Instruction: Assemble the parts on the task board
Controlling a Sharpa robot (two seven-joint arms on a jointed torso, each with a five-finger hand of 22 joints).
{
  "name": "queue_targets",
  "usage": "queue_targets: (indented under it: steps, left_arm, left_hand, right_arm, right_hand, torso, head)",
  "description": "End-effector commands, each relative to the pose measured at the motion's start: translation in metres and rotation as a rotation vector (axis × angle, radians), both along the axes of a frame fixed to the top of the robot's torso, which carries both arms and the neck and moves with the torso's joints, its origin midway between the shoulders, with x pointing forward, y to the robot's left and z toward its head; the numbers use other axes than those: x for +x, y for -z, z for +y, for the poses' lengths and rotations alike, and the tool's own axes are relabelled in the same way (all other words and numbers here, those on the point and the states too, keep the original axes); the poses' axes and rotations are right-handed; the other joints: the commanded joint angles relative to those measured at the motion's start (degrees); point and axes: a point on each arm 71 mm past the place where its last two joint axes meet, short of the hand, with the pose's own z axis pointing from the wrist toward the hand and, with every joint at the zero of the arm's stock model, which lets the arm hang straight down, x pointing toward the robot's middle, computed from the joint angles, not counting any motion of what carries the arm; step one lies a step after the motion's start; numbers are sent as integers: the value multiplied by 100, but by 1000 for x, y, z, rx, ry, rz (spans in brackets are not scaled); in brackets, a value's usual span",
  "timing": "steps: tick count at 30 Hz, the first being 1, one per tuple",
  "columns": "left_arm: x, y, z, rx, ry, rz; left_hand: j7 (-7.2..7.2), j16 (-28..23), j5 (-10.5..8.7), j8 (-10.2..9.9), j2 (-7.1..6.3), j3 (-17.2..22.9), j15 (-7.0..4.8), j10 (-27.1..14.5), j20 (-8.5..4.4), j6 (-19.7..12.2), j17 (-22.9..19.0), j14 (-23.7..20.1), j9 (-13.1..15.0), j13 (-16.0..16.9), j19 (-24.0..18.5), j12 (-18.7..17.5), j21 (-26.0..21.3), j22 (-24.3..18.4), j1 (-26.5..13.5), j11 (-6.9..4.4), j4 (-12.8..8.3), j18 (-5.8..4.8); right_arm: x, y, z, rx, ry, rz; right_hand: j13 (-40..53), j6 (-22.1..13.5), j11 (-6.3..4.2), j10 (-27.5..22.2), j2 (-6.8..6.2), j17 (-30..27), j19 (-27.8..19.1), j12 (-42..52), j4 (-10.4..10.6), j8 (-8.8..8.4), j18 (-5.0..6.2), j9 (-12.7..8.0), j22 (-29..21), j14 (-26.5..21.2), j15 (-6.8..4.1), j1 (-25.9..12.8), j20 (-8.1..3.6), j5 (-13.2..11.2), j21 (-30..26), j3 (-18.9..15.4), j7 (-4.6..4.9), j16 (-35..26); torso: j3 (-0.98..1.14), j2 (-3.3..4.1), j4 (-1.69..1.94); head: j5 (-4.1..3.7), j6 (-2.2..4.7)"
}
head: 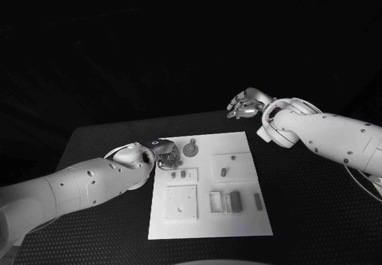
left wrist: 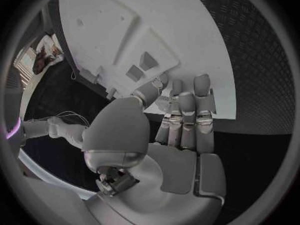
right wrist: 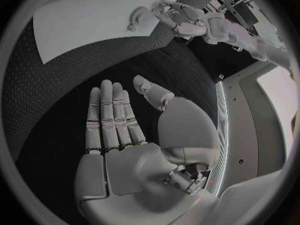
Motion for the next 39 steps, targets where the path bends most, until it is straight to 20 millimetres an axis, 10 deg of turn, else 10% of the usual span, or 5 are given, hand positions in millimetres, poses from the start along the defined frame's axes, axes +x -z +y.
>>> queue_targets:
  steps: [1,12,23,30,39]
  left_arm:
    - [0,-1,3,-15,-17,-12]
    - [2,-5,31,-106,-112,5]
    - [7,-20,81,-683,-366,232]
    - [3,-27,87,-827,-357,298]
    - [-1,-33,86,-929,-342,360]
  left_hand:
    - [0,2,33,-21,-50,-32,39,-38,32,-48,-6,11,-13,8,9,-33,-27,117,20,10,1,422]
    - [23,1,34,15,-61,-17,40,-38,37,-43,-10,16,-19,27,18,-26,-37,114,66,11,15,427]
    - [57,-683,31,310,9,106,173,-280,198,185,-342,-420,36,37,-520,-50,-601,-185,-224,134,166,296]
    - [51,-1624,30,440,81,-3,294,-344,335,128,-747,-722,35,68,-960,-39,-1302,-726,-481,214,95,116]
    - [84,-2933,40,536,158,-139,615,-565,596,-29,-1111,-901,-12,-55,-1424,-59,-1817,-1480,-642,323,7,11]
  right_arm:
    - [0,1,-1,-5,-13,4]
    - [-5,6,-3,-115,-127,11]
    - [-19,31,-13,-341,-274,-6]
    - [-30,49,-11,-469,-322,-41]
    - [-39,67,-5,-553,-354,-58]
  right_hand:
    - [-17,-30,29,-18,-19,11,-37,-47,-6,21,-64,-8,10,-22,35,38,21,-28,-33,-41,14,-31]
    - [-176,10,52,19,2,141,237,-202,-14,74,33,-16,82,262,-86,164,3,-29,-11,-48,-1,-37]
    - [-755,85,73,784,2,214,742,-1642,22,157,124,-87,285,846,-275,149,-64,-27,-8,-2,-38,-264]
    - [-803,151,24,1036,-87,306,1086,-1915,43,202,124,-108,321,1167,-384,129,-185,-28,46,-1,-58,-205]
    - [-814,200,-16,1195,-177,398,1322,-2093,49,234,124,-124,353,1359,-446,137,-273,-29,69,0,-84,-144]
  torso:
    - [-2,1,-1]
    - [-7,3,-1]
    - [-13,-4,3]
    - [-46,-6,-8]
    - [-159,-15,-26]
  head:
    - [-9,7]
    - [-47,66]
    - [-157,195]
    - [-254,294]
    - [-317,405]
